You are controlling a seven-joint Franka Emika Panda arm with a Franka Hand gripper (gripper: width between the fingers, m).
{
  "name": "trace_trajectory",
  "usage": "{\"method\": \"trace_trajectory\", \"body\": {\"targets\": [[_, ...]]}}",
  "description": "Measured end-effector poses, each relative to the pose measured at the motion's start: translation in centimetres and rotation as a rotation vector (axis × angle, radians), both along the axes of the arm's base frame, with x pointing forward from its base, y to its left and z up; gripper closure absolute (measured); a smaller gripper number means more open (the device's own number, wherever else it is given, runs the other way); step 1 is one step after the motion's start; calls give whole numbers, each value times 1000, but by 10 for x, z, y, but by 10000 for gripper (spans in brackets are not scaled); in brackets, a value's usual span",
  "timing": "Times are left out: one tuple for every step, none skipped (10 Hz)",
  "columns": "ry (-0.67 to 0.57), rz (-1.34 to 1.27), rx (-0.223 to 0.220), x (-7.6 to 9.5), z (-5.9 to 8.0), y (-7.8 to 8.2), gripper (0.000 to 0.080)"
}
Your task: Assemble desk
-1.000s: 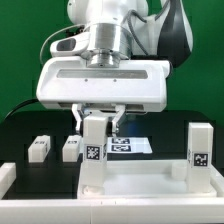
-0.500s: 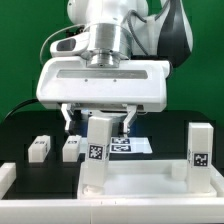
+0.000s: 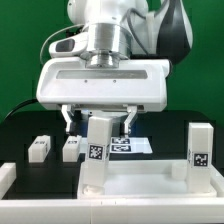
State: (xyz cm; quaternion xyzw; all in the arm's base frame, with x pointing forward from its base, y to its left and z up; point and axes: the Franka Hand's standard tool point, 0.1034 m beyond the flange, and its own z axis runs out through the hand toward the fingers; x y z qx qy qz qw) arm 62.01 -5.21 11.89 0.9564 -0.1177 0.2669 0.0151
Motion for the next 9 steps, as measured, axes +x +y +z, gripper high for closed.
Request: {"method": "trace_trajectory", "body": {"targets": [[65,-1,55,0,8,-1,150],[94,-3,78,1,10,-3,150],[175,-8,128,-3,4,2,150],[260,-4,174,-3,1,7,150],[349,8,212,-3,-1,7,150],[405,15,236,-1,-3,7,150],[474,30,242,-2,-6,5,150],[479,30,221,1,-9,-5,150],[481,28,201,0,-9,-8,150]]}}
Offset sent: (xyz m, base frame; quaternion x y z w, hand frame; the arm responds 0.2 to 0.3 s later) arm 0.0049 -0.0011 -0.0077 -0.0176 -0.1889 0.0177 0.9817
